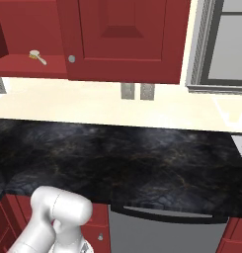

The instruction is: Pick the mug and place it in the sink. Pick the bowl and place it in the open cabinet and then close the cabinet.

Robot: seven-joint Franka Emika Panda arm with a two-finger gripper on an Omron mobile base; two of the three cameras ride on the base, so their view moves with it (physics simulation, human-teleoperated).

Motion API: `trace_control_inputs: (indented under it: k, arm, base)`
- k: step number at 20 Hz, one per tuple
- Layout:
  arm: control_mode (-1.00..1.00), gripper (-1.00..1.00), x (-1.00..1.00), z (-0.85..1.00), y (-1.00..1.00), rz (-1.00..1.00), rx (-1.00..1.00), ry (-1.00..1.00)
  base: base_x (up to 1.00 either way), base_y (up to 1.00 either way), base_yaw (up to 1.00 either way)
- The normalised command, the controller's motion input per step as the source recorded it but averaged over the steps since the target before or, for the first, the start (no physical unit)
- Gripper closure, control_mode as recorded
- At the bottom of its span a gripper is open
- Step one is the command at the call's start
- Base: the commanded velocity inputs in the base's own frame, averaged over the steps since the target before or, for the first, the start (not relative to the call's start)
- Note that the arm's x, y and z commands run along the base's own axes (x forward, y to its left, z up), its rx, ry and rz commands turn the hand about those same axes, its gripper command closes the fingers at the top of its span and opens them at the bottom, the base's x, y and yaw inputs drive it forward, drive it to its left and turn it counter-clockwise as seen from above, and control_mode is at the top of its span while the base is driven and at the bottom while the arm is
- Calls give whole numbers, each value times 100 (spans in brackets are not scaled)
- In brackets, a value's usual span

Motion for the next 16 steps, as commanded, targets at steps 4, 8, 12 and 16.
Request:
trace_control_inputs:
  k: [4, 8, 12, 16]
  arm:
    - [-100, -100, 21, 0, 0, -12, 0, 0]
    - [-100, -100, 40, 0, 0, -10, 0, 4]
    - [-100, -100, 51, 0, 0, -4, 0, 7]
    - [-100, -100, 59, 0, -1, 0, 0, 8]
  base:
    - [0, 0, 0]
    - [0, 0, 0]
    - [0, 0, 0]
    - [0, 0, 0]
